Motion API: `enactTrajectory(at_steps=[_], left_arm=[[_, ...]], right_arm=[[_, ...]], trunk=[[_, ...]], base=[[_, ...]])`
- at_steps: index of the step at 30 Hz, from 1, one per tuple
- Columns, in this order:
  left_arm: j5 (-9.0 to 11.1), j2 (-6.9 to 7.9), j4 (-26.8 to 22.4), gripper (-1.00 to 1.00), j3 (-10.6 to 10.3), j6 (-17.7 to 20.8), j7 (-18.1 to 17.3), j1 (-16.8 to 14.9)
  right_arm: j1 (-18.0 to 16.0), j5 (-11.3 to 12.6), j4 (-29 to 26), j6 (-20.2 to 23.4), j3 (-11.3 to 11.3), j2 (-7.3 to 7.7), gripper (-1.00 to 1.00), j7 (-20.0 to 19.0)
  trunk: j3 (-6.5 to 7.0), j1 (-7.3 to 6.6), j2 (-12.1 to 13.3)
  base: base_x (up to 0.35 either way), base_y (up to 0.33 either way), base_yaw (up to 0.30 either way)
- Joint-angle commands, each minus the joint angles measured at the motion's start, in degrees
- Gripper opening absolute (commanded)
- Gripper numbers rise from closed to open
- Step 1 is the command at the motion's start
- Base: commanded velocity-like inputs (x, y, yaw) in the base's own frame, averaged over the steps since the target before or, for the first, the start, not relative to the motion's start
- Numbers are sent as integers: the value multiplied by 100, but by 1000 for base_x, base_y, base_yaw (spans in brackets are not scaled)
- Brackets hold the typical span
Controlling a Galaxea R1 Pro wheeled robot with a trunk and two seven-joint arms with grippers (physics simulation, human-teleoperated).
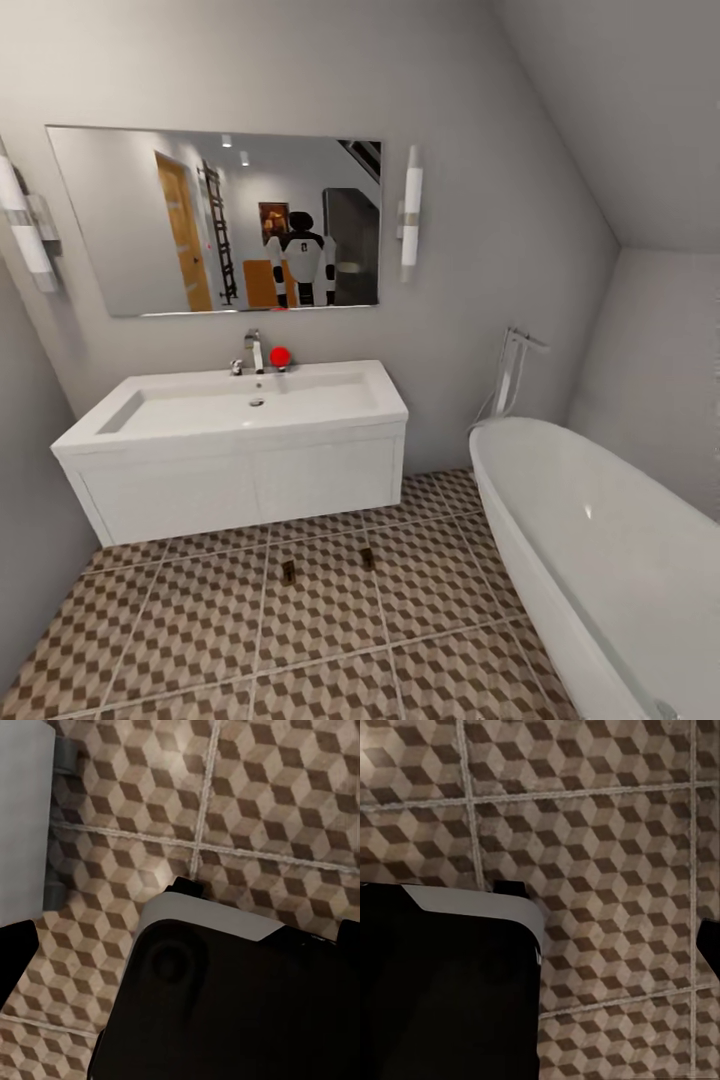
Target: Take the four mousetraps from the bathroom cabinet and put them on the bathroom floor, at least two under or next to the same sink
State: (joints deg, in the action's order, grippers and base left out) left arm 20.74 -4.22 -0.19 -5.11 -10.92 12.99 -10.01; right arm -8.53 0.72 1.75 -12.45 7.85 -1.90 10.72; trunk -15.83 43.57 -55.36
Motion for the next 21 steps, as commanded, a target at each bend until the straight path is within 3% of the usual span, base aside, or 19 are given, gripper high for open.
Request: enactTrajectory(at_steps=[1,21], left_arm=[[44,-1,1,100,-50,-15,20,-4],[44,0,1,100,-49,-15,20,-4]], right_arm=[[-9,7,19,-26,42,-5,100,26],[-9,7,18,-107,42,-21,100,26]], trunk=[[-7,0,-5],[-7,0,-5]], base=[[0,0,-178],[0,0,-237]])
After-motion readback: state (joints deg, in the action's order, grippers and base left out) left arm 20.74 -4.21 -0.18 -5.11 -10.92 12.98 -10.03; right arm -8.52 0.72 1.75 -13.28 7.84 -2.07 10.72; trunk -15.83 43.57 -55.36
